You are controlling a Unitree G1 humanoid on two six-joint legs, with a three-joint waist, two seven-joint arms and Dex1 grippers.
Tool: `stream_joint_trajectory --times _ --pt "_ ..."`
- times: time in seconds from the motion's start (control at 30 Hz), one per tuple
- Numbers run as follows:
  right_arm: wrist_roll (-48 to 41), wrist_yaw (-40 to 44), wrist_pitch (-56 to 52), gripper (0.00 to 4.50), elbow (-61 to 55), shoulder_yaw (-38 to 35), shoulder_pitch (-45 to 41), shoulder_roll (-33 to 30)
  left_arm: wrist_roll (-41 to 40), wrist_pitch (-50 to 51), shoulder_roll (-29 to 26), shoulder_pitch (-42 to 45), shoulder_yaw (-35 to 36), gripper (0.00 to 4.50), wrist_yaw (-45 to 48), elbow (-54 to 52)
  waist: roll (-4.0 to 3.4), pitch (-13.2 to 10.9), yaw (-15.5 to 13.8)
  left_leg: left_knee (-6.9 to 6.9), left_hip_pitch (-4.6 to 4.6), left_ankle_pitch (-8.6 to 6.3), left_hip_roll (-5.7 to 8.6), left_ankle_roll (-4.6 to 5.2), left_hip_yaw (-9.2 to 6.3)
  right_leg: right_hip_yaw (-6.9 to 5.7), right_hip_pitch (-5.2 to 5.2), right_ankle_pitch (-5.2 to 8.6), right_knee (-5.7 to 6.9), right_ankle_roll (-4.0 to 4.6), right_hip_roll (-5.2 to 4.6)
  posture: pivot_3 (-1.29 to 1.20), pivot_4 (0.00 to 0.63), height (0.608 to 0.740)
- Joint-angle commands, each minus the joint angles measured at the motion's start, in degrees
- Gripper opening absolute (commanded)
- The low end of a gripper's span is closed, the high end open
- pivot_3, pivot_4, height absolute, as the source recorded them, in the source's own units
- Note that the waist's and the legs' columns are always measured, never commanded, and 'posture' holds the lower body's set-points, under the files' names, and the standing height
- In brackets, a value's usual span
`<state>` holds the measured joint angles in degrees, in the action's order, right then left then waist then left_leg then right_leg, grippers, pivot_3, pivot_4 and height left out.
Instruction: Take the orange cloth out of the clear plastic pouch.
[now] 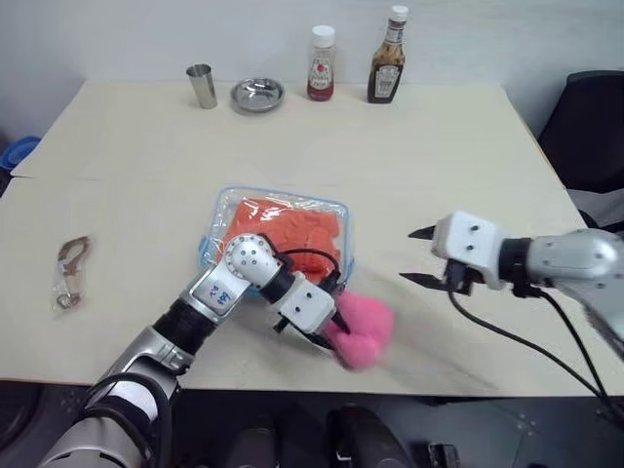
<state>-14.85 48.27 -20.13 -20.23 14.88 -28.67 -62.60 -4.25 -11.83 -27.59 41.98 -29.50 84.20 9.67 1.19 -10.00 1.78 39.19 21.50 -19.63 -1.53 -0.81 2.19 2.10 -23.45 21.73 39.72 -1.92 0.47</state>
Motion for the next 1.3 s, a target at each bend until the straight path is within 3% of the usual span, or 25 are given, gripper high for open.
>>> stream_joint_trajectory --times 0.03,0.1,0.33,0.53,0.73,0.83,1.0,1.3 --pt "12.55 3.18 16.29 3.41 6.95 4.56 -3.37 2.2 -0.73 -0.76 -2.72 -1.5 1.15 0.44 2.02 -1.89 0.0 0.0 -0.03 0.01 0.0 0.0 0.0 0.0 0.0 0.0 0.0 0.0 0.01 0.0 0.0 0.0 0.15 0.74" --pt "16.23 4.49 24.26 3.41 11.72 6.53 -5.64 5.12 -0.93 -0.6 -4.54 -2.63 1.86 0.02 2.17 -3.46 -0.01 -0.01 0.01 0.01 -0.01 0.0 0.0 0.0 0.01 0.0 -0.01 0.0 0.01 0.0 0.0 0.0 0.15 0.74" --pt "21.93 8.27 43.56 3.41 23.39 9.75 -11.65 14.11 0.07 2.59 -7.62 -5.3 3.18 0.02 -0.43 -9.29 -0.02 -0.01 0.0 0.06 0.0 0.0 -0.01 -0.01 0.01 -0.02 -0.02 0.0 0.06 0.0 -0.04 0.0 0.15 0.74" --pt "23.98 9.97 48.81 3.41 28.63 9.0 -13.4 17.69 0.03 5.52 -7.43 -6.5 3.85 0.02 -3.15 -12.78 -0.02 -0.01 -0.03 0.08 0.0 0.0 -0.01 -0.01 0.01 -0.04 -0.01 0.0 0.11 0.0 -0.06 0.0 0.15 0.74" --pt "22.46 11.59 46.73 3.41 29.85 4.04 -13.05 14.36 -2.04 10.61 -5.54 -4.92 6.39 0.02 -6.5 -14.35 -0.02 -0.01 -0.03 0.11 0.0 0.0 -0.01 -0.01 0.01 -0.05 -0.02 0.0 0.14 0.0 -0.07 0.0 0.15 0.74" --pt "20.61 12.87 44.21 3.41 27.21 0.39 -10.19 10.41 -3.27 12.91 -3.82 -2.55 7.54 0.58 -7.18 -13.11 -0.02 -0.01 -0.34 0.12 0.0 0.0 -0.01 -0.01 0.01 -0.04 -0.01 0.0 0.15 0.0 -0.07 0.0 0.15 0.74" --pt "17.37 14.92 39.58 3.41 20.24 -5.53 -2.77 4.05 -1.88 7.8 1.31 0.2 5.96 2.05 -8.08 -8.38 -0.02 -0.01 -0.28 0.14 0.02 -0.01 0.0 0.01 0.0 -0.06 0.06 0.0 0.14 0.0 -0.07 0.0 0.15 0.74" --pt "14.63 14.68 30.32 3.41 10.68 -14.71 7.53 -1.08 0.59 -1.74 6.75 2.84 1.91 2.05 -5.34 0.91 -0.03 -0.01 -0.12 0.15 -0.06 0.0 0.01 0.0 0.06 0.01 0.05 0.0 0.2 0.0 0.01 0.0 0.15 0.74"
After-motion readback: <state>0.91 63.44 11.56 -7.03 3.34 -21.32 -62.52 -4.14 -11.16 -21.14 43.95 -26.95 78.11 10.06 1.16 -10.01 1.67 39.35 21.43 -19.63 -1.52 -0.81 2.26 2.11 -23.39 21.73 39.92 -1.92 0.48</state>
